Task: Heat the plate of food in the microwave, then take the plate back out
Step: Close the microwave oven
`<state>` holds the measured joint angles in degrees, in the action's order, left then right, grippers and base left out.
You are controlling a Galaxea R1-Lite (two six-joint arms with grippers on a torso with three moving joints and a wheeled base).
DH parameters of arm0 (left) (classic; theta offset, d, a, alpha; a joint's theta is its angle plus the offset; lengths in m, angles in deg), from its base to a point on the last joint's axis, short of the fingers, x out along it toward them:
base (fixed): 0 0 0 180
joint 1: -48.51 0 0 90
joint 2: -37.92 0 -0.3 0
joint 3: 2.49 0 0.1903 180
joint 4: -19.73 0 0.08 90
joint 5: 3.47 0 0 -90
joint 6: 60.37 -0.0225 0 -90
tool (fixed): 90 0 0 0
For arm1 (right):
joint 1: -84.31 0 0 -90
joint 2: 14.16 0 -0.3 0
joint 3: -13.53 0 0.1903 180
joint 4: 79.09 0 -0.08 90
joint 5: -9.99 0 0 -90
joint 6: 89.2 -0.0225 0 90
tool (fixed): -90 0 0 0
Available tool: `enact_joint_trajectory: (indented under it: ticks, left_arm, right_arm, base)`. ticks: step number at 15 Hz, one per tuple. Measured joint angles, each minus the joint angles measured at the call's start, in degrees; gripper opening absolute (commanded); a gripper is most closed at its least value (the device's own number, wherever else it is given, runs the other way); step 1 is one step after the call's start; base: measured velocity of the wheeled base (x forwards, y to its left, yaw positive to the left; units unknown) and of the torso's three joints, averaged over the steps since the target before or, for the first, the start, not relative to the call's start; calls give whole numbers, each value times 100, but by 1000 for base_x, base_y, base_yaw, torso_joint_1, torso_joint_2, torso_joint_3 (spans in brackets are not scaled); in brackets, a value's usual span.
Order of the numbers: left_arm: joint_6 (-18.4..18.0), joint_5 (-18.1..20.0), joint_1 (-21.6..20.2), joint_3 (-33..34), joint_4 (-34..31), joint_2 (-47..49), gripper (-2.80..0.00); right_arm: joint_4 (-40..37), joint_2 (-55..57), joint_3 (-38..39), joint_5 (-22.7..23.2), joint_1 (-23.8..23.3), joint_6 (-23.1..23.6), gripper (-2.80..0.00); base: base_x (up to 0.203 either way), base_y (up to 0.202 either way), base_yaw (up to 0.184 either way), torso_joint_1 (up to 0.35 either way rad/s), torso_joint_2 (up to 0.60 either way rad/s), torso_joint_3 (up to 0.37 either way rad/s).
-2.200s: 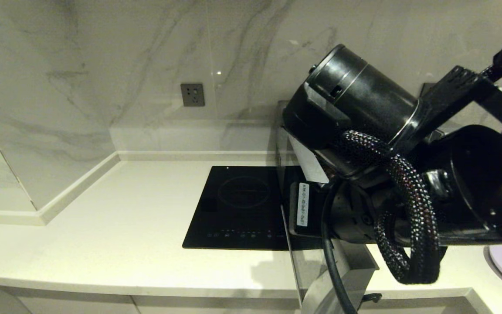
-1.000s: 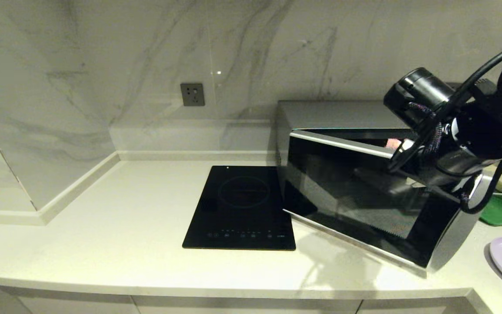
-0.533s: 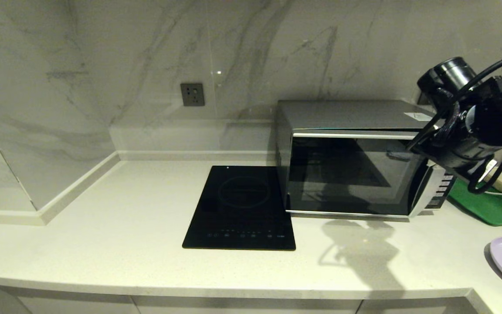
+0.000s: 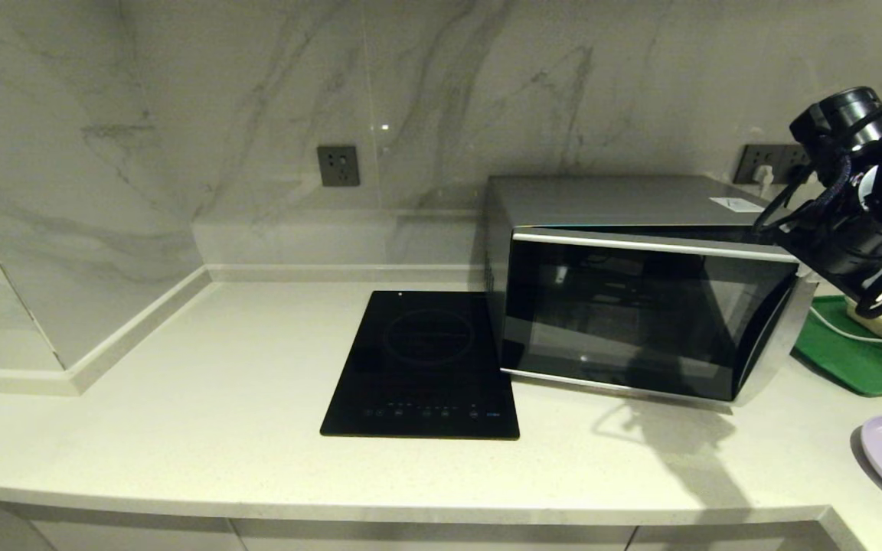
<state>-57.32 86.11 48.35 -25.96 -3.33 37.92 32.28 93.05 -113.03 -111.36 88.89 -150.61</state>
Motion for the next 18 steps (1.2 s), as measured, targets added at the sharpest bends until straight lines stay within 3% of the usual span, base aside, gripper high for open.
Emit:
enact_joint_trajectory:
  ticks: [7,18]
  left_arm:
    - [-1,0,0,0,2,0,-280]
    - [0,1,0,0,2,0,-280]
  right_arm:
    - [351,235,-39,2,-297,47,-280]
    - [646,812,-553,688,-414,146,-280]
  base:
    - [0,0,0,0,0,0]
    - [0,0,0,0,0,0]
